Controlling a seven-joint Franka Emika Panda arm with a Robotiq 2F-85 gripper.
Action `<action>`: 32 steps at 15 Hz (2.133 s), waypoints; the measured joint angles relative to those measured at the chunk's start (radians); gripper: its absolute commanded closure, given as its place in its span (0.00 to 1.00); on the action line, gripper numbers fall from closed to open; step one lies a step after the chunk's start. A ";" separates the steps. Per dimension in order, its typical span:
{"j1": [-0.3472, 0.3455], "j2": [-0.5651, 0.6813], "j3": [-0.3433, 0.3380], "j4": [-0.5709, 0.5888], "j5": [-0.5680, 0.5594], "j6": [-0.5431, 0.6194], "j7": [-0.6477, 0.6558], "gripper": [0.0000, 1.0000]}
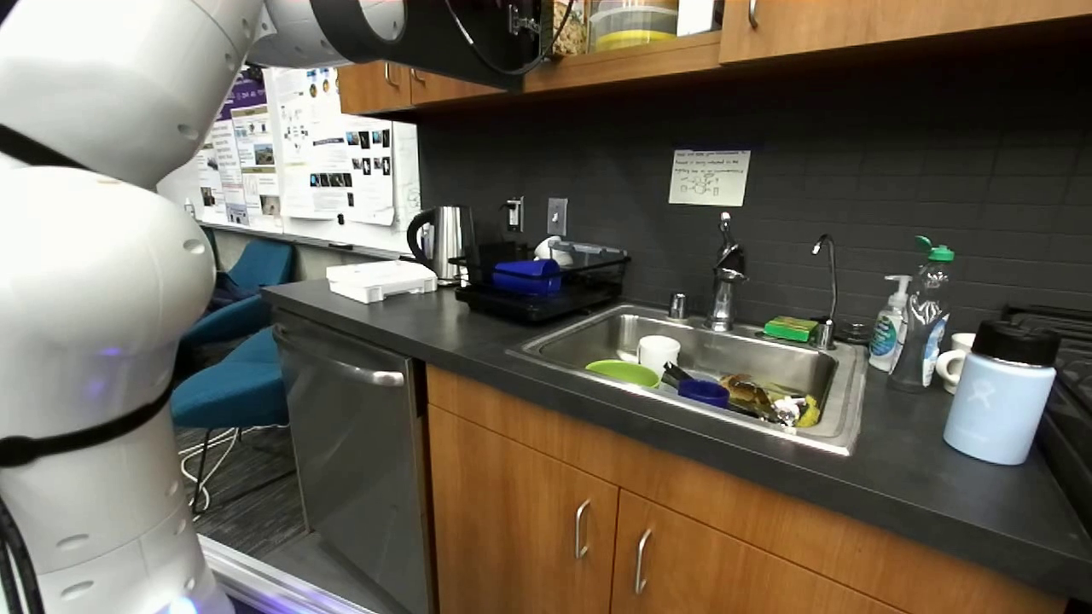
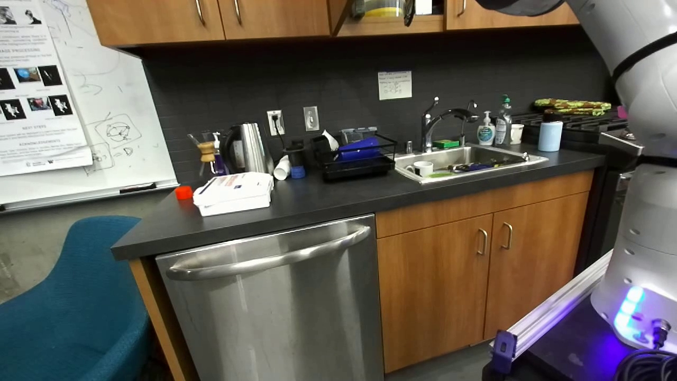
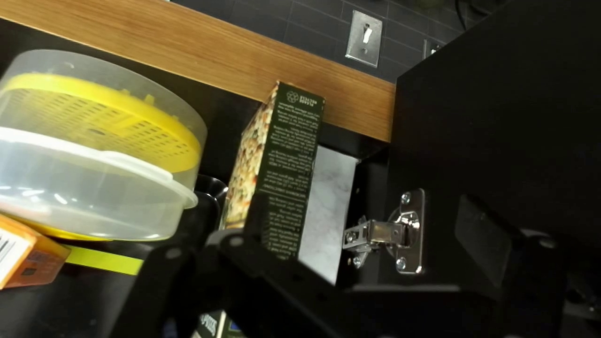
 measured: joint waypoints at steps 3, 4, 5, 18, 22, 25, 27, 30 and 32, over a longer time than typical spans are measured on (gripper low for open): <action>0.000 0.000 0.000 0.000 0.000 0.000 0.000 0.00; 0.000 0.000 0.000 0.000 0.000 0.000 0.000 0.00; 0.000 0.000 0.000 0.000 0.000 0.000 0.000 0.00; 0.008 0.029 -0.013 0.024 0.002 0.035 0.007 0.00; 0.002 0.030 -0.013 0.024 0.028 0.077 0.008 0.00; -0.005 0.036 -0.013 0.023 0.056 0.103 0.008 0.00; -0.010 0.042 -0.013 0.023 0.071 0.120 0.008 0.00; -0.016 0.054 -0.013 0.023 0.085 0.152 0.008 0.00; -0.020 0.063 -0.013 0.023 0.088 0.178 0.008 0.00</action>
